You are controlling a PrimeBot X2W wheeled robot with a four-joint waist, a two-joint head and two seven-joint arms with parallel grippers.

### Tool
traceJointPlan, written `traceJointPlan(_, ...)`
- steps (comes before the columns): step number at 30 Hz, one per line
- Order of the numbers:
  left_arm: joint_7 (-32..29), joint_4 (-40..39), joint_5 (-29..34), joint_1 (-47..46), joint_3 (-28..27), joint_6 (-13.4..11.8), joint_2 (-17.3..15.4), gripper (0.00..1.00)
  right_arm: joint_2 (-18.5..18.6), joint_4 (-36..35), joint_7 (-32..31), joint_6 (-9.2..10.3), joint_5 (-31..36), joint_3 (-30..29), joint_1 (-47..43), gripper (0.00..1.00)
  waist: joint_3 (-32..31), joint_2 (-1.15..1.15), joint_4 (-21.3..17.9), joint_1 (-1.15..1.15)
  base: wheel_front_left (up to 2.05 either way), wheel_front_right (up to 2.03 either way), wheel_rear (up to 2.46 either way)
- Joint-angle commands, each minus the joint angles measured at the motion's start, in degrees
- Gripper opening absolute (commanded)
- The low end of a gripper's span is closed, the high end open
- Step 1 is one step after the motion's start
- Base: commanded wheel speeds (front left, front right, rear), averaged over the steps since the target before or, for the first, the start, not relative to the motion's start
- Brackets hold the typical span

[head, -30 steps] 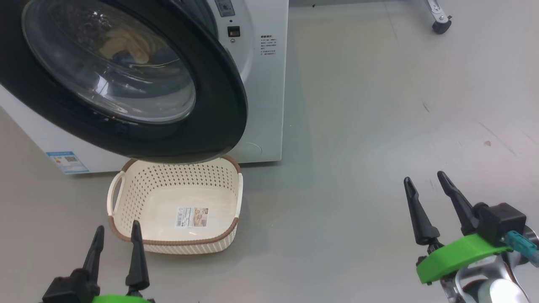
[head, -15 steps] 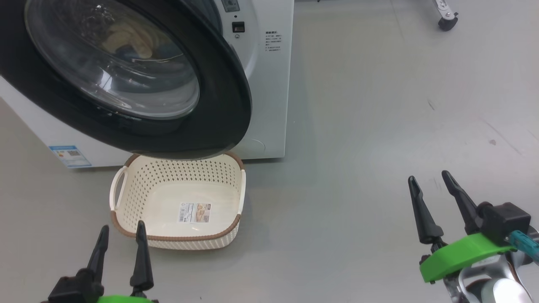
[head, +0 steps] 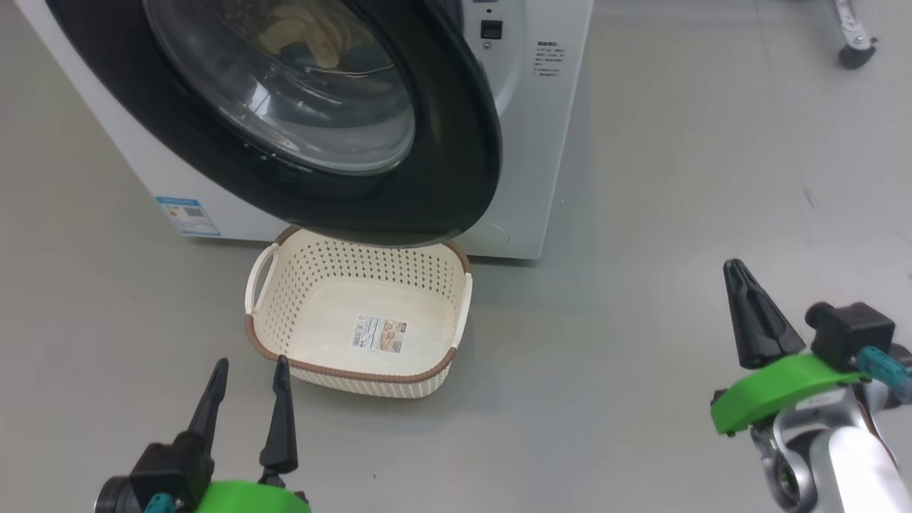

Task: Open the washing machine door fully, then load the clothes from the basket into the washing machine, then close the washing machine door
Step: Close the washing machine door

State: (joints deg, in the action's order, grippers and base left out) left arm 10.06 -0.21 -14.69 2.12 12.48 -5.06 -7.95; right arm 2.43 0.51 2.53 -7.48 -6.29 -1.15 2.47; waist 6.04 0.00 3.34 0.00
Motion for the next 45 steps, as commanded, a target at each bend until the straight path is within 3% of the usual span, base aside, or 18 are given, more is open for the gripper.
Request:
traceJointPlan(1, 0.3, -1.5, 0.4, -3.1, -1.6, 0.1, 0.0, 1.0, 0.4, -1.4, 0.3, -0.01, 0.5, 1.8, 3.5, 0.0, 0.5, 0.0, 1.2, 0.0, 0.0, 0.0, 0.0)
traceJointPlan(17, 1.9, 2.0, -0.1, -6.8, 0.8, 0.8, 1.4, 1.0, 0.4, 9.5, 3.0, -0.01, 0.5, 12.3, 22.9, 0.0, 2.4, 0.0, 9.0, 0.0, 0.0, 0.0, 0.0)
traceJointPlan(26, 3.0, 3.2, -0.3, -7.8, 1.2, 0.9, 1.6, 1.0, 0.4, 14.2, 5.4, -0.01, 0.7, 6.4, 32.8, 0.0, 3.2, 0.0, 11.1, 0.0, 0.0, 0.0, 0.0)
traceJointPlan(32, 3.4, 3.9, -0.3, -8.2, 1.7, 1.0, 1.8, 1.0, 0.4, 15.3, 6.1, -0.01, 1.3, 6.5, 38.3, 0.0, 3.4, 0.0, 11.7, 0.0, 0.0, 0.0, 0.0)
traceJointPlan(38, 3.9, 4.8, -0.3, -8.8, 2.6, 1.3, 2.2, 1.0, 0.4, 17.1, 5.3, -0.01, 0.0, 12.7, 42.5, 0.0, 3.5, 0.0, 13.2, 0.0, 0.0, 0.0, 0.0)
traceJointPlan(45, 4.4, 6.4, -0.6, -10.1, 4.8, 1.9, 3.3, 1.0, 0.4, 23.7, 4.6, -0.01, -1.3, 17.0, 43.5, 0.0, 4.1, 0.0, 16.5, 0.0, 0.0, 0.0, 0.0)
